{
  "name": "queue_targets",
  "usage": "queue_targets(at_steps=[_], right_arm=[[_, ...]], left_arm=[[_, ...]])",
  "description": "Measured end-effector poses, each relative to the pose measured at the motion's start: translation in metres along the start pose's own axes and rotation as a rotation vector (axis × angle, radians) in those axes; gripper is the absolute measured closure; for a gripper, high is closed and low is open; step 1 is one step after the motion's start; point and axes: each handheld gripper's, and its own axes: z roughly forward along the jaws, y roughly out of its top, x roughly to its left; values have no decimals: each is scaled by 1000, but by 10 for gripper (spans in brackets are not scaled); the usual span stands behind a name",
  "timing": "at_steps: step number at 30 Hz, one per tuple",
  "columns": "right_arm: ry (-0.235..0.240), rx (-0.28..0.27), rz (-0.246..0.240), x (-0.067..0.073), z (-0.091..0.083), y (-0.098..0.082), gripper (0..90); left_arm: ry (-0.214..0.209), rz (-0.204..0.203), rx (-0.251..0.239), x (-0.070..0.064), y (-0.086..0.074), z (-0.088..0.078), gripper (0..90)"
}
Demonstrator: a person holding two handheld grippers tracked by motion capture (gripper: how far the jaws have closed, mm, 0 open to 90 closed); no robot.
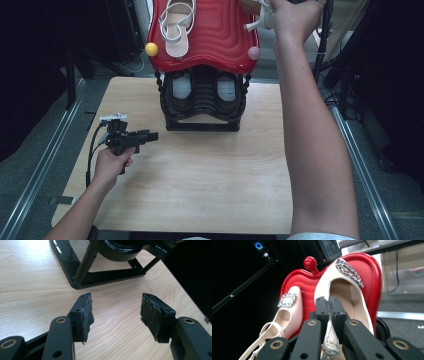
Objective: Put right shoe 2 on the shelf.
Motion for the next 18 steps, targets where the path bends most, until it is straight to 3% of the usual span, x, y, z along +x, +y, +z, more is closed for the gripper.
queue_targets(at_steps=[12, 18], right_arm=[[15, 67, -58, 16, 30, -29, 878], [25, 79, -46, 20, 42, -45, 875]], left_arm=[[-3, -10, -8, 1, 0, 0, 428], [-5, -8, -4, 1, 0, 0, 429]])
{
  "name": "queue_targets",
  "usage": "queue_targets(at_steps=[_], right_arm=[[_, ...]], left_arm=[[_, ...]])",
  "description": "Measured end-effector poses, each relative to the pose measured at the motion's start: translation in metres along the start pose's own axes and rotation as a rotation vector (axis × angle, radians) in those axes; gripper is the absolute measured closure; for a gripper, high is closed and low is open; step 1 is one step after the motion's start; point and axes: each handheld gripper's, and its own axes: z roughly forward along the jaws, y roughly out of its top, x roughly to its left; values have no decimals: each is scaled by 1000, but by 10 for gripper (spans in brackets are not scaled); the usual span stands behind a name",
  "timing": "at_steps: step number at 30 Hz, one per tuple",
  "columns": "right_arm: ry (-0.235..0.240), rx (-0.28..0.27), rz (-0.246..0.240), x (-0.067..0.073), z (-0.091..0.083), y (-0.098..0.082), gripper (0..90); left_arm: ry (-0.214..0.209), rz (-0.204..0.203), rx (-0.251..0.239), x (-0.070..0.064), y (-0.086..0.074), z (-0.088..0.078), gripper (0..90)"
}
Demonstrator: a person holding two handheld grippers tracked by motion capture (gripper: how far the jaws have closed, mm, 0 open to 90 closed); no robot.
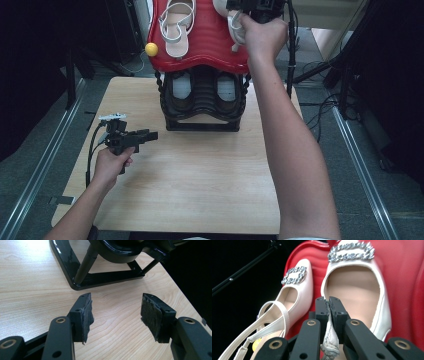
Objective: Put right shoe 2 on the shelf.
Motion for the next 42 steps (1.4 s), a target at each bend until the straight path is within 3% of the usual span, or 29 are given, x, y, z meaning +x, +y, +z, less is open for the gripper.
queue_targets(at_steps=[6, 10, 14, 21, 26, 36, 42], right_arm=[[-5, 9, -13, 3, 12, -9, 874], [15, -19, 33, 1, 12, -12, 868], [4, -25, 44, 4, 14, -14, 865], [-9, -33, 3, 8, 16, -15, 835], [19, -51, -15, 12, 14, -14, 778], [-24, -51, -89, 17, 9, -9, 763], [-30, -35, -92, 13, 4, -6, 748]], left_arm=[[0, -5, -5, 1, 0, -1, 428], [-3, -3, 1, 2, 0, 0, 428], [-3, -2, 2, 0, 0, 1, 428], [0, -2, 2, 1, 1, 0, 429], [2, 1, -1, 1, 1, 1, 429], [3, 3, 4, 1, 1, 1, 428], [4, 8, 7, 0, 1, 1, 428]])
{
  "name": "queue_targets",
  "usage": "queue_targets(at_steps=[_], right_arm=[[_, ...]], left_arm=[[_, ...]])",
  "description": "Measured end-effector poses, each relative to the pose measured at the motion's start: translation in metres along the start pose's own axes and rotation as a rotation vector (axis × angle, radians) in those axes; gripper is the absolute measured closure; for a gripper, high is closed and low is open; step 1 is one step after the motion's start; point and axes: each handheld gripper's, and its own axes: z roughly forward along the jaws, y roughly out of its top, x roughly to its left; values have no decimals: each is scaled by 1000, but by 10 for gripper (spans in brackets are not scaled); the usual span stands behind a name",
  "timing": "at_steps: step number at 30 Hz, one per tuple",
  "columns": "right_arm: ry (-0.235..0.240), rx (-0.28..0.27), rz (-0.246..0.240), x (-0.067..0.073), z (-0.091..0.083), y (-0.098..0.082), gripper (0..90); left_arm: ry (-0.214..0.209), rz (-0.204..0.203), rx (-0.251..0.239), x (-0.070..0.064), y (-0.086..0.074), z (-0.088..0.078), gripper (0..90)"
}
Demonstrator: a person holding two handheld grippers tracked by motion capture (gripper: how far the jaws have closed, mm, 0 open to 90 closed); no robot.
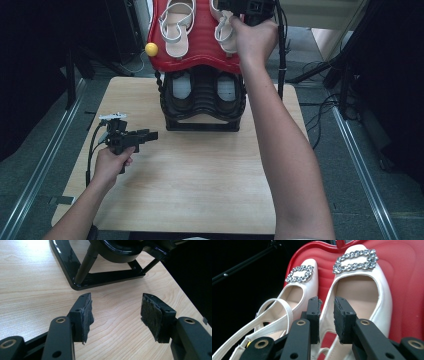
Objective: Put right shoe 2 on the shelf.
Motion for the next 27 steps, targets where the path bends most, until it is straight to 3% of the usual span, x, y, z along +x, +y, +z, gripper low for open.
queue_targets(at_steps=[5, 10, 18, 27], right_arm=[[-9, 6, 0, -8, -7, 1, 705], [20, 12, 10, -18, -14, 1, 687], [-13, 13, 4, -26, -22, 2, 648], [-32, 22, 30, -49, -33, -8, 646]], left_arm=[[1, -5, -1, 0, 0, 1, 428], [2, -6, -4, 0, 0, 0, 427], [2, -4, -1, 1, -1, 0, 427], [-4, -13, 0, 2, -1, -1, 428]])
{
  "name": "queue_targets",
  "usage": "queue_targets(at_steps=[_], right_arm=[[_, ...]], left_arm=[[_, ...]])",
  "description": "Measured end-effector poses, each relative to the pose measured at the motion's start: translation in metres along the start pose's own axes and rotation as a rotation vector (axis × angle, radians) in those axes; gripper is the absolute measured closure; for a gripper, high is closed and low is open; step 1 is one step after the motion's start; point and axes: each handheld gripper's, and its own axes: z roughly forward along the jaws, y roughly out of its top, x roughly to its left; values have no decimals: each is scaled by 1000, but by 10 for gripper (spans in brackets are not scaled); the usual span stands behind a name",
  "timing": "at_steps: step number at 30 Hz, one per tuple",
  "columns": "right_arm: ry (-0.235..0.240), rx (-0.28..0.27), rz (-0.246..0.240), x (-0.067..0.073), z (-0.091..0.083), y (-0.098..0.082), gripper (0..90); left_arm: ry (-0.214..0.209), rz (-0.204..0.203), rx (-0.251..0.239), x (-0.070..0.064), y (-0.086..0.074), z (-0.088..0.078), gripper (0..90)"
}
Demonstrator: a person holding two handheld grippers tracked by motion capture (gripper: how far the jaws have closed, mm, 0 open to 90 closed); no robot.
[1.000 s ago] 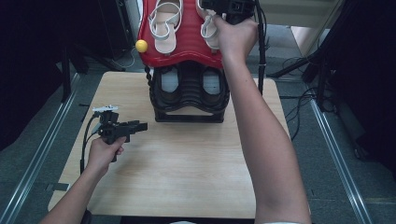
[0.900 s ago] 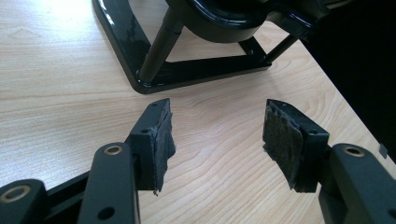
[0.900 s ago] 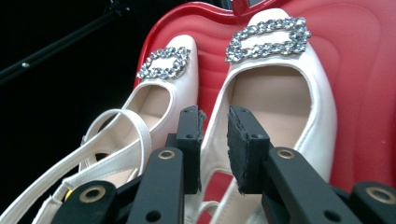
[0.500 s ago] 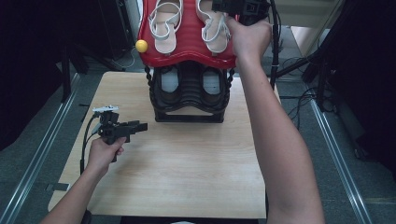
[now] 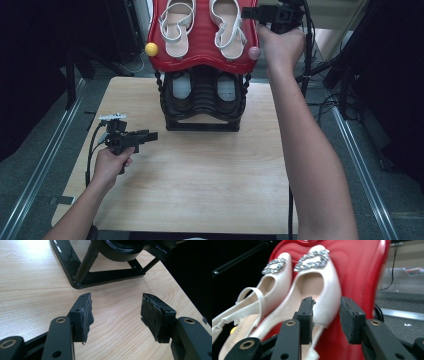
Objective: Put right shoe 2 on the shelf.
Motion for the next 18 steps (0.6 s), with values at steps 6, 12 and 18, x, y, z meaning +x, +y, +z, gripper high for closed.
queue_targets(at_steps=[6, 12, 18], right_arm=[[-2, -7, 27, -16, -8, -7, 641], [-5, -4, 33, -27, -13, -19, 647], [-23, -14, 64, -48, -21, -29, 646]], left_arm=[[4, 8, 4, 0, 0, 0, 428], [7, 25, 5, -2, -1, 0, 428], [7, 15, 2, -2, -1, 0, 428]])
